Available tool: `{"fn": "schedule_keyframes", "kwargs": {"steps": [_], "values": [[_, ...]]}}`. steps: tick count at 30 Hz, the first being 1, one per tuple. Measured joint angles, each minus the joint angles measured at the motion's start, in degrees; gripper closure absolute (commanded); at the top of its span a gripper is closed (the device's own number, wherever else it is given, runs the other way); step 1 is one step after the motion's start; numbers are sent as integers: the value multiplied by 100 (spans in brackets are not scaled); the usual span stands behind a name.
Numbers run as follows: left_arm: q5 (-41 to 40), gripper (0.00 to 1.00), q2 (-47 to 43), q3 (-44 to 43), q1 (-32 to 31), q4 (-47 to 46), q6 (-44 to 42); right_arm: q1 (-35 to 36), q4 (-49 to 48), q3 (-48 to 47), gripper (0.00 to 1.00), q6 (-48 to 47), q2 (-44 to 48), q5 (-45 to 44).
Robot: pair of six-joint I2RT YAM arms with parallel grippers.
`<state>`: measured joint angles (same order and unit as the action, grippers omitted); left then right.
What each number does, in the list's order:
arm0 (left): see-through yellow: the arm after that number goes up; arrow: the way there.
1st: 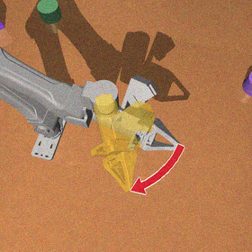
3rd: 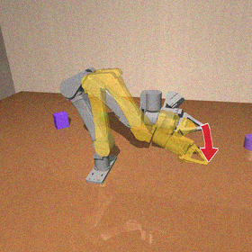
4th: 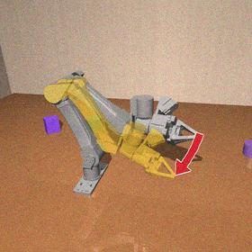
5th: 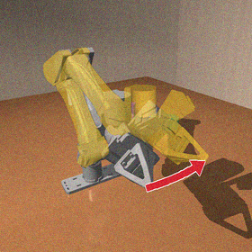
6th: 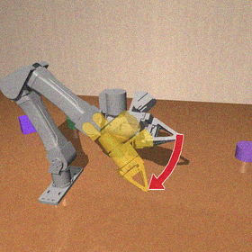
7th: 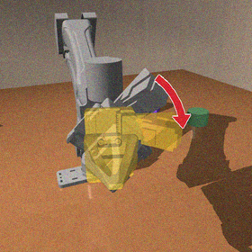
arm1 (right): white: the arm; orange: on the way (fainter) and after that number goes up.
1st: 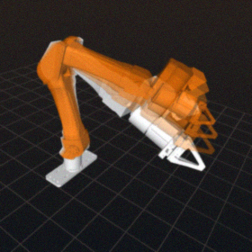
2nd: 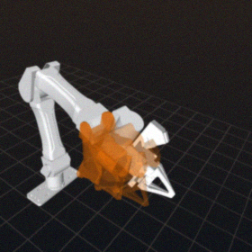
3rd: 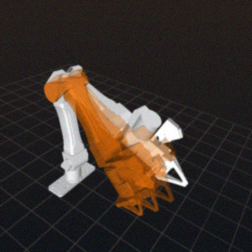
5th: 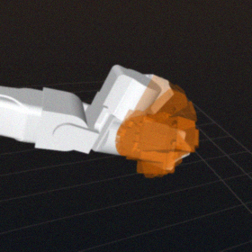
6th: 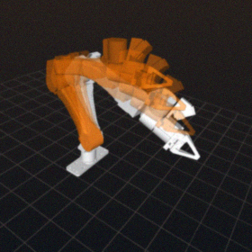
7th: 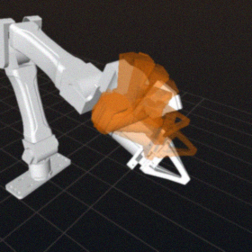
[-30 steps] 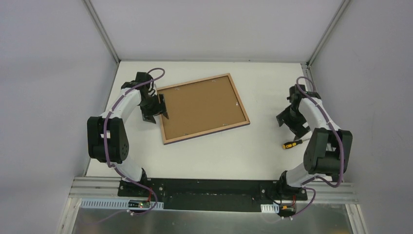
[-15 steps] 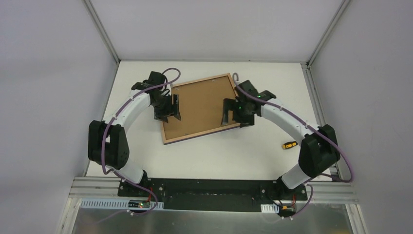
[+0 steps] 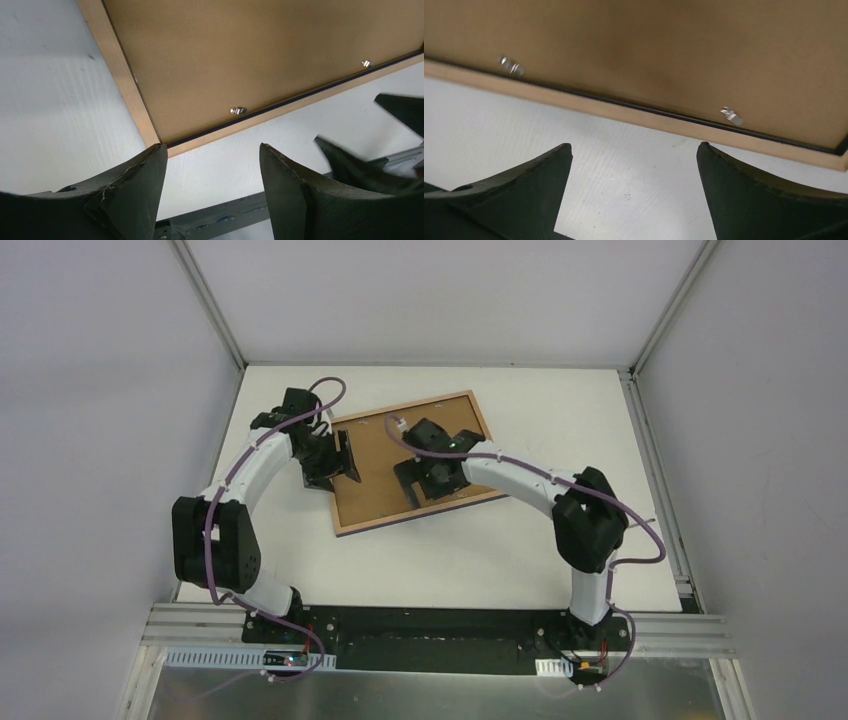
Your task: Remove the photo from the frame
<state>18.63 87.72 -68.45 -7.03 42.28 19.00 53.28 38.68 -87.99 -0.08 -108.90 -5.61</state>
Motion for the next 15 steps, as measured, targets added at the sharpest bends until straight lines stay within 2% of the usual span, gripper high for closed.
{"fn": "schedule_keyframes", "kwargs": {"steps": [4, 10, 15], "values": [[264, 31, 0, 26, -22, -2, -2, -855, 59, 94, 2, 964, 59, 2], [411, 29, 2, 24, -350, 0, -57, -2583, 337, 531, 14, 2876, 179, 264], [444, 27, 83, -131, -922, 7, -188, -3523, 361, 1606, 13, 4350, 448, 782]]}}
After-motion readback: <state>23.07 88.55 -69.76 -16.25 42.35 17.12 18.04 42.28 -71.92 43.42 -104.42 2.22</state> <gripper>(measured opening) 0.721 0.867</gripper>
